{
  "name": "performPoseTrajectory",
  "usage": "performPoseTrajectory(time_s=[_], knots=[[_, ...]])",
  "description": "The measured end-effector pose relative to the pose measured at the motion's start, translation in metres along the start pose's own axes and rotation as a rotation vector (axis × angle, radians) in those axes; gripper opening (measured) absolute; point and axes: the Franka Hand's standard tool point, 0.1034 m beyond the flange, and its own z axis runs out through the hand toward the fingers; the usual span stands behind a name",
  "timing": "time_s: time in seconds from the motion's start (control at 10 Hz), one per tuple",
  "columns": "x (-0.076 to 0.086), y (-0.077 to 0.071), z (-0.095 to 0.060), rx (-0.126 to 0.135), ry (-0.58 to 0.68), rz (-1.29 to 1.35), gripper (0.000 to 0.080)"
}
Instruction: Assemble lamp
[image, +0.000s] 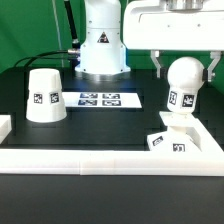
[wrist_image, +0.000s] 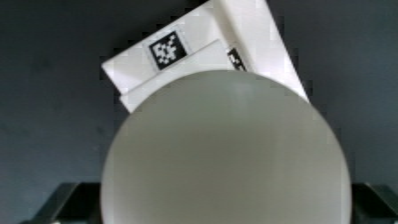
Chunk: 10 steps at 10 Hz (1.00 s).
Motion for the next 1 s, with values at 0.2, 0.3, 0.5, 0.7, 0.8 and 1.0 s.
performPoseTrajectory(time_s=[0.2, 0.3, 0.5, 0.7, 0.8, 1.0], knots=[[0.0010, 0.0005, 0.0002, 0.005, 0.001, 0.077, 0.0576], [0.0013, 0.0008, 0.0004, 0.006, 0.003, 0.074, 0.0576], [0.0012, 0.0010, 0.0010, 0.005, 0.002, 0.002, 0.0644], [0.0023, 0.0022, 0.0017, 0.004, 0.001, -0.095, 0.0693], [0.0020, 0.0022, 0.0022, 0.003, 0.000, -0.165, 0.0693], [0.0012, 0.0023, 0.0035, -0.001, 0.001, -0.384, 0.0699]])
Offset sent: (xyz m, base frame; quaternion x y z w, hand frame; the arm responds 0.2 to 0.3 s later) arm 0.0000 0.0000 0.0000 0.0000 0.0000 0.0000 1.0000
